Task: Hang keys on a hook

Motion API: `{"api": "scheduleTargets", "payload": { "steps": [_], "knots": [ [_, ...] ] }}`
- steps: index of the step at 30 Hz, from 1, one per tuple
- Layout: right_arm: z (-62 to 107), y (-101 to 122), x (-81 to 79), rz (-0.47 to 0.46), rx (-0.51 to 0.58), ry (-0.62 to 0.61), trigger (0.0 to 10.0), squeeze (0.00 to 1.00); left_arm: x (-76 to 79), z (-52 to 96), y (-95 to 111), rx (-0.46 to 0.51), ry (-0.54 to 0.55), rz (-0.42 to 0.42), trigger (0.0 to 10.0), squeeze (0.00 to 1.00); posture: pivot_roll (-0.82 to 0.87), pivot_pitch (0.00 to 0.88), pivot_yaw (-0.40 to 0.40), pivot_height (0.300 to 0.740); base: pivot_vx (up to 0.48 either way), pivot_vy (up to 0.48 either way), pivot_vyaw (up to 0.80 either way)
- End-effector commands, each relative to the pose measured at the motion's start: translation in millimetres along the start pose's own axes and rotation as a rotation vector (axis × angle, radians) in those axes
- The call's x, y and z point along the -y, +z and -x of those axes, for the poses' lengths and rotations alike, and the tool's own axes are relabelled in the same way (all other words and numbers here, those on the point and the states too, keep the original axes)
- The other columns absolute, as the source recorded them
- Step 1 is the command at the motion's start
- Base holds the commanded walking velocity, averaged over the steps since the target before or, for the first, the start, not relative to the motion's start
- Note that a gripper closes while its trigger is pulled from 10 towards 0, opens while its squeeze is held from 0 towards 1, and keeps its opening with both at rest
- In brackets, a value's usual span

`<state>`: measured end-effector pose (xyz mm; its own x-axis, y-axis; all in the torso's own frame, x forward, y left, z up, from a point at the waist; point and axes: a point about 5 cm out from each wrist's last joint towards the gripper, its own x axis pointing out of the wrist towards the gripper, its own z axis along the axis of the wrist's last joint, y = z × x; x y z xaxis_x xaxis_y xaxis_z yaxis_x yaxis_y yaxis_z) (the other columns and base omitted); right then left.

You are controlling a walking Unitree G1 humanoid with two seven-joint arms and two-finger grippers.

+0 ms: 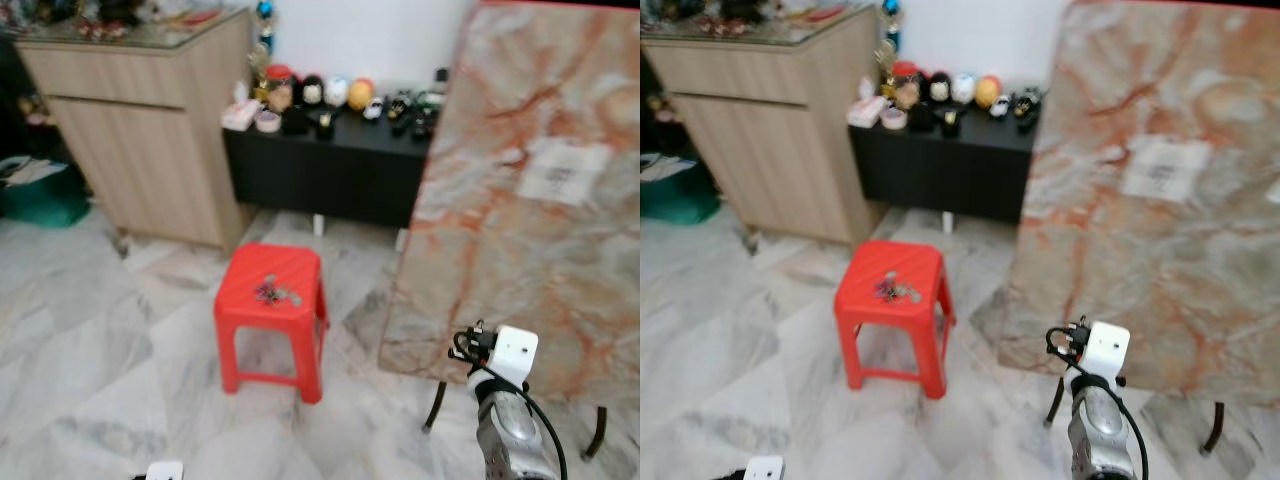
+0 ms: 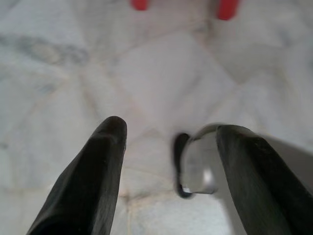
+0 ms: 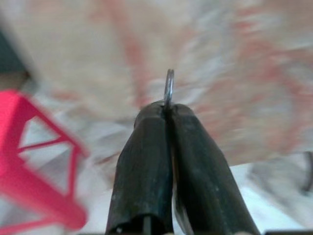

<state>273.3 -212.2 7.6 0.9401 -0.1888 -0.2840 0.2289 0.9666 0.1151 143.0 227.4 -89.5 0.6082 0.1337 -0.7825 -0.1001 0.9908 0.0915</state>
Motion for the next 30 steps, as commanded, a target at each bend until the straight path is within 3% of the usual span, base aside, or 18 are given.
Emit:
{"api": "scheduleTargets", "payload": {
  "steps": [1, 20, 30],
  "knots": [
    [-1.5, 2.5, -0.4, -0.006, 0.007, -0.001, 10.0, 0.00, -3.2, 1.1, -4.2, -0.022, 0.009, -0.012, 10.0, 0.00, 0.06, 0.000, -0.054, 0.740, 0.000, 0.000, -0.58],
    [-3.6, 7.5, -8.5, 0.016, 0.025, 0.068, 10.0, 0.00, -6.8, 1.7, -4.3, -0.018, 0.024, 0.012, 10.0, 0.00, 0.07, 0.000, -0.057, 0.740, 0.000, 0.000, 0.00],
    [0.4, 10.8, -24.4, 0.120, 0.068, 0.187, 10.0, 0.00, -8.5, 2.1, -5.8, -0.029, 0.018, 0.020, 10.0, 0.00, 0.06, 0.000, -0.053, 0.740, 0.000, 0.000, 0.00]
  ]
}}
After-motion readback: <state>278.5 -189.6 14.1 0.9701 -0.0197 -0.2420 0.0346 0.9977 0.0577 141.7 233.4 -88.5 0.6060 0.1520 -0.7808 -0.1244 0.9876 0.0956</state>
